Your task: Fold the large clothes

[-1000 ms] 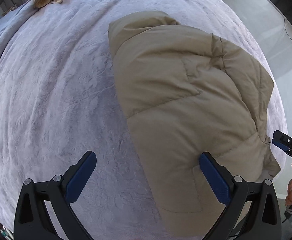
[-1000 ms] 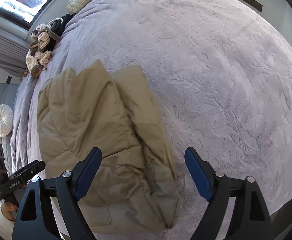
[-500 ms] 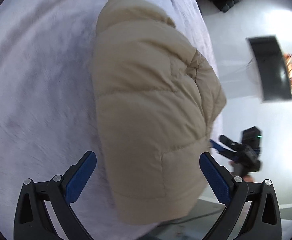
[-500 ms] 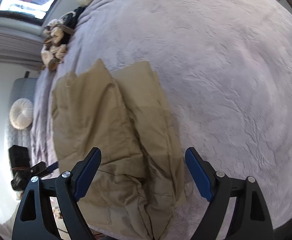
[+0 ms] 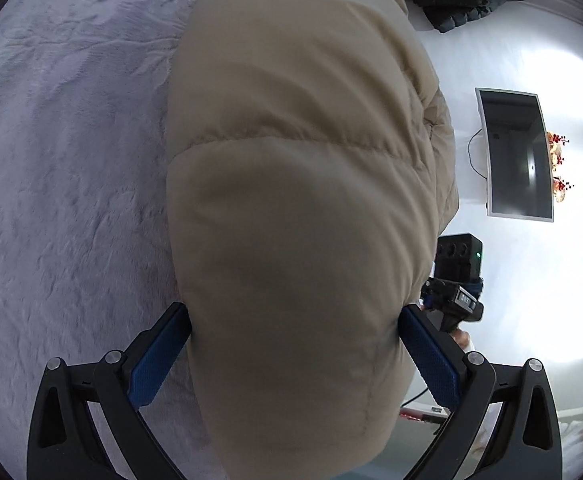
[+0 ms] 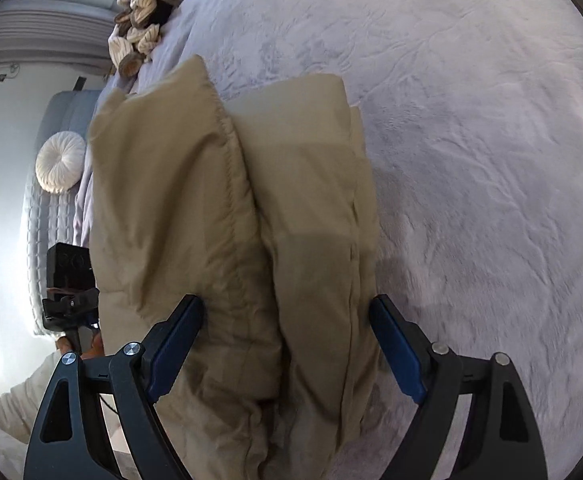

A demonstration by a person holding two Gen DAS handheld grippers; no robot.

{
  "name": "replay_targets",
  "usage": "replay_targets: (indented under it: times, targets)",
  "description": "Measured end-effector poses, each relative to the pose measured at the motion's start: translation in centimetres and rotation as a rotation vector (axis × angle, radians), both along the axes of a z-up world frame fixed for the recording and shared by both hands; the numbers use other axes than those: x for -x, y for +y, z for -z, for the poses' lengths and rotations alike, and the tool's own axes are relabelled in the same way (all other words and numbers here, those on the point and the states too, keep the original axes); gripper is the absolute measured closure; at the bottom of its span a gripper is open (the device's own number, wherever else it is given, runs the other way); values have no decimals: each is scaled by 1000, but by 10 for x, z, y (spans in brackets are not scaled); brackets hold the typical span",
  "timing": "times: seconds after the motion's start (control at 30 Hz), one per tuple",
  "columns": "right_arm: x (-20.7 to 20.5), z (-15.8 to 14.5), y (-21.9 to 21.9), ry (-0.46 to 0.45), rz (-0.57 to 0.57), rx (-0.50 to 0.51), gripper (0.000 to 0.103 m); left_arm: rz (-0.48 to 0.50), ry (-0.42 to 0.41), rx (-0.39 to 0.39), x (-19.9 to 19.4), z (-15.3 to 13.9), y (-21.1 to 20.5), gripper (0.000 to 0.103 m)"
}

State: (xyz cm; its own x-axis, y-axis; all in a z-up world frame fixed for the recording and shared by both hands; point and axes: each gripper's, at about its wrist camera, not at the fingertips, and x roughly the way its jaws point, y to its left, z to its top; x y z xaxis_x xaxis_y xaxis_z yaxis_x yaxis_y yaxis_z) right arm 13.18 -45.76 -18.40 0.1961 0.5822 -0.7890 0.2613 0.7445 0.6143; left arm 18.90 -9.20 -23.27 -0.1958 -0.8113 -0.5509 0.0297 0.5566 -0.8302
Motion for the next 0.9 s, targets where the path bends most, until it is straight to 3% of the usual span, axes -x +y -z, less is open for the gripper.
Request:
replay_targets:
  times: [0.17, 0.23, 0.4, 0.57, 0.73, 0.8, 0.9]
  targets:
    - [-18, 27, -4, 9, -29, -121, 14, 8, 2, 38, -5, 12, -6, 0]
    - [-24, 38, -2, 10, -35, -176, 5, 4, 11, 57, -7, 19, -11, 0]
    - [-40, 55, 6, -3, -52, -295, 4, -40, 47, 103, -12, 34, -11, 0]
    - [-53, 67, 17, 11, -59, -350, 2, -65, 71, 113, -17, 44, -21, 0]
    - [-53, 69, 21, 23, -26, -364, 2, -63, 59, 82, -19, 35, -31, 0]
    - [-49, 69, 21, 43, 4, -367, 4, -58, 33, 64, -18, 26, -36, 5]
    - [-40, 64, 18, 32, 22, -388, 22, -57, 9, 61, -18, 12, -36, 13]
